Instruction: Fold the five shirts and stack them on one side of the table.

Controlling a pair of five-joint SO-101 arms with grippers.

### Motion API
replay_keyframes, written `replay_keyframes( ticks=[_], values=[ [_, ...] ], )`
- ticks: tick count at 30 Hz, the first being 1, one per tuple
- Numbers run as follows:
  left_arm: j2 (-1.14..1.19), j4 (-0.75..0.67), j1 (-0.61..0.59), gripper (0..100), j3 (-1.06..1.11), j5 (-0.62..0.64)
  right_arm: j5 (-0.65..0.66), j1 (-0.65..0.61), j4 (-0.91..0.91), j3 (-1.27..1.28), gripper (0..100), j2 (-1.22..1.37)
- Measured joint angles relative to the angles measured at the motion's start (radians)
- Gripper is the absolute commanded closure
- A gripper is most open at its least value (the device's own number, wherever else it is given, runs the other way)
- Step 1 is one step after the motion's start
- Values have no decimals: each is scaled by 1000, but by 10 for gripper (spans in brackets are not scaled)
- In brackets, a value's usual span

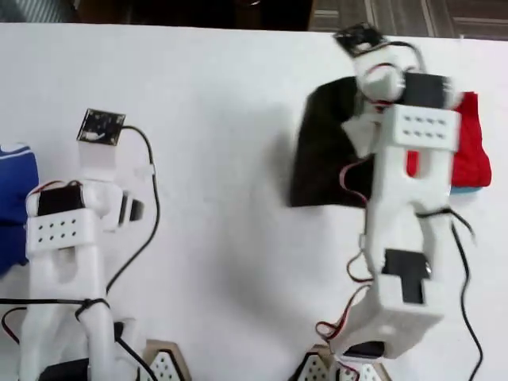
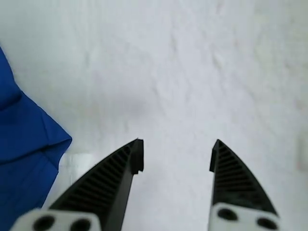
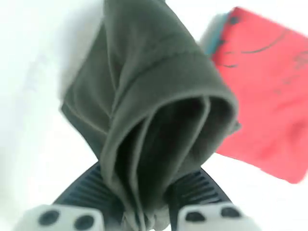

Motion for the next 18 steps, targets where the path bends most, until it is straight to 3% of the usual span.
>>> replay_keyframes(
  ticks=[10, 18],
  values=[
    [0, 0, 0, 755, 0, 0, 279, 290, 0, -210, 980, 21],
    [0, 0, -2, 755, 0, 0, 347, 342, -3, -482, 980, 361]
  ],
)
